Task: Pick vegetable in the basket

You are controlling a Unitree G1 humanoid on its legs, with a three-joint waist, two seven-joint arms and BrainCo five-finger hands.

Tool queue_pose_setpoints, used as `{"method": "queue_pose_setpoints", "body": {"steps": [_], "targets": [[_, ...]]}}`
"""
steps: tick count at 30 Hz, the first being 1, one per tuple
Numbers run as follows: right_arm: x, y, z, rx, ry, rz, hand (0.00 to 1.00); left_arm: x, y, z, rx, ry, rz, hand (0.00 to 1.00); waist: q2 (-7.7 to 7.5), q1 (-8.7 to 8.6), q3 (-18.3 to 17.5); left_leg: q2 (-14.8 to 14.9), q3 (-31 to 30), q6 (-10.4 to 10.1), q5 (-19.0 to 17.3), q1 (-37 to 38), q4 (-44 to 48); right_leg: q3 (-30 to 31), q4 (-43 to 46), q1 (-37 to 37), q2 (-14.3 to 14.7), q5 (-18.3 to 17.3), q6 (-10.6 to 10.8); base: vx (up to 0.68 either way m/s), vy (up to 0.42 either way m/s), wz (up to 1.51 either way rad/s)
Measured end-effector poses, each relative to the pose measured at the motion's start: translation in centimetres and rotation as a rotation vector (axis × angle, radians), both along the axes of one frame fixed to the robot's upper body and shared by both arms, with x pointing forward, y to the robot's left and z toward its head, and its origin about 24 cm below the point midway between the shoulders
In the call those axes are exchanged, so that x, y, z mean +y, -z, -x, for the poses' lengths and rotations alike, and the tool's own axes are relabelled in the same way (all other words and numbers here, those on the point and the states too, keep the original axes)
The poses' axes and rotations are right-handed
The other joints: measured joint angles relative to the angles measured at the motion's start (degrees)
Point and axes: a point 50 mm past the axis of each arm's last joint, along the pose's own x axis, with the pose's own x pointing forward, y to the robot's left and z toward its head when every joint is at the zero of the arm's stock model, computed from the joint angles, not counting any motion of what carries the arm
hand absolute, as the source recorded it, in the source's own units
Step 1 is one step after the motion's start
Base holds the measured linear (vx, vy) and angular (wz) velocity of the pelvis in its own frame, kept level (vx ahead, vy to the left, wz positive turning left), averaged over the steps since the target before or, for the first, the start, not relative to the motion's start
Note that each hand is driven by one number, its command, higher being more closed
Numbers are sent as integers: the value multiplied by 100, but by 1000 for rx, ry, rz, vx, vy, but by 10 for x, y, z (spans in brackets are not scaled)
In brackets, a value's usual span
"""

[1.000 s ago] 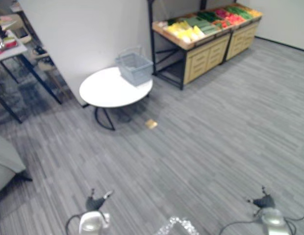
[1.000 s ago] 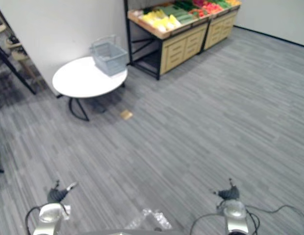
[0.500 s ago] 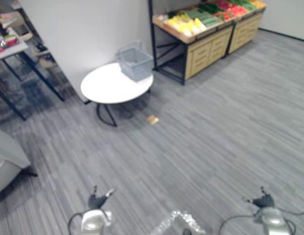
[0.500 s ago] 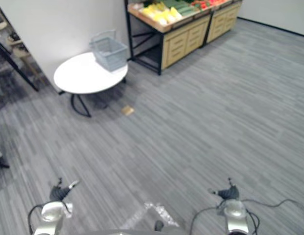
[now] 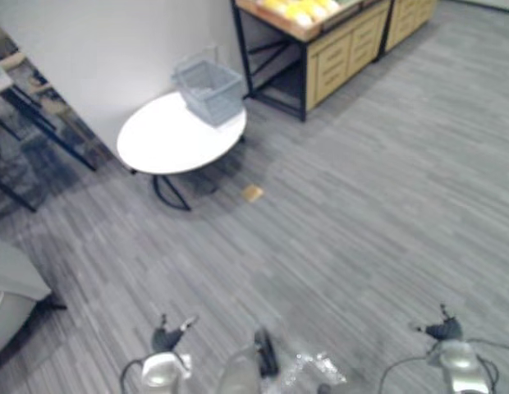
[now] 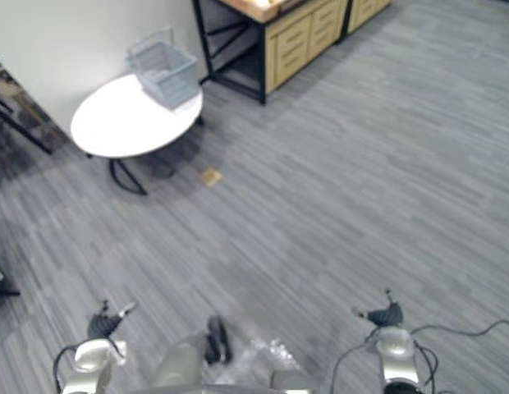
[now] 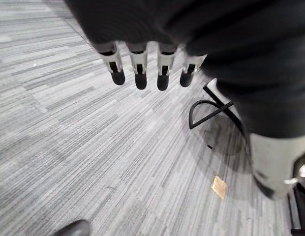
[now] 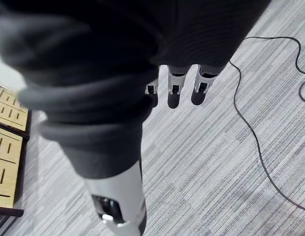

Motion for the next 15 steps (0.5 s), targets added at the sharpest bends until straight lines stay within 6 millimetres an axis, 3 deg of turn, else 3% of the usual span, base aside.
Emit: {"method": "queue_pose_setpoints", "body": {"steps": [1,2,3,4,5,6,7,8,9,12,14,15], "targets": [[1,3,4,14,5,-8,0,-4,5,6,29,5,15,0,55,35,-34,-5,-69,96,103,23,-94,0,77,121,-44,-183,220,502,265,-36],[1,5,8,24,8,-13,0,-6,9,11,47,3,25,0,71,70,-56,-36,-74,306,327,36,-2,6,257,122,-113,-338,278,521,276,-43],[8,12,11,41,12,-39,0,-9,13,15,70,4,38,0,-86,141,-88,-234,-18,572,263,31,312,-54,1017,-121,-360,-634,484,518,272,-25],[12,15,13,51,16,-53,0,-11,15,16,82,8,48,0,-168,132,-92,-353,4,702,112,71,399,-98,1569,-316,-501,-681,544,651,334,0],[20,22,19,70,26,-83,0,-16,19,18,108,27,60,0,-365,107,-46,-607,43,789,-176,315,492,-83,2914,-708,-786,-523,774,584,281,30],[29,30,28,96,31,-115,0,-17,21,23,132,36,67,0,-540,97,-22,-840,-24,921,-428,691,530,-4,4219,-1077,-1006,136,944,602,267,39],[34,33,31,106,29,-126,0,-18,22,23,139,42,71,0,-567,74,-21,-912,-97,958,-550,891,537,2,4794,-1236,-1039,611,1010,596,200,49],[38,35,33,111,25,-138,0,-20,23,25,152,57,72,0,-523,11,-4,-944,-274,1019,-724,1284,506,-72,5653,-1532,-995,650,994,584,151,63],[40,34,29,107,6,-131,0,-22,23,23,153,74,72,0,-432,-61,-1,-941,-471,1015,-810,1708,317,-279,6104,-1814,-963,505,705,573,129,65],[43,28,20,81,-47,-97,0,-24,19,10,126,103,61,0,-303,-115,28,-876,-890,1010,-815,2500,-227,-708,5785,-2514,-972,229,277,551,36,66],[44,23,12,53,-59,-91,0,-22,15,3,112,119,48,0,-247,-202,69,-793,-1160,1008,-815,2817,-384,-858,4732,-2842,-929,150,141,626,-118,89],[43,20,7,37,-64,-86,0,-24,13,-5,95,130,44,0,-191,-268,101,-624,-1291,991,-825,3028,-429,-893,3036,-2845,-791,274,156,513,-193,82]]}}
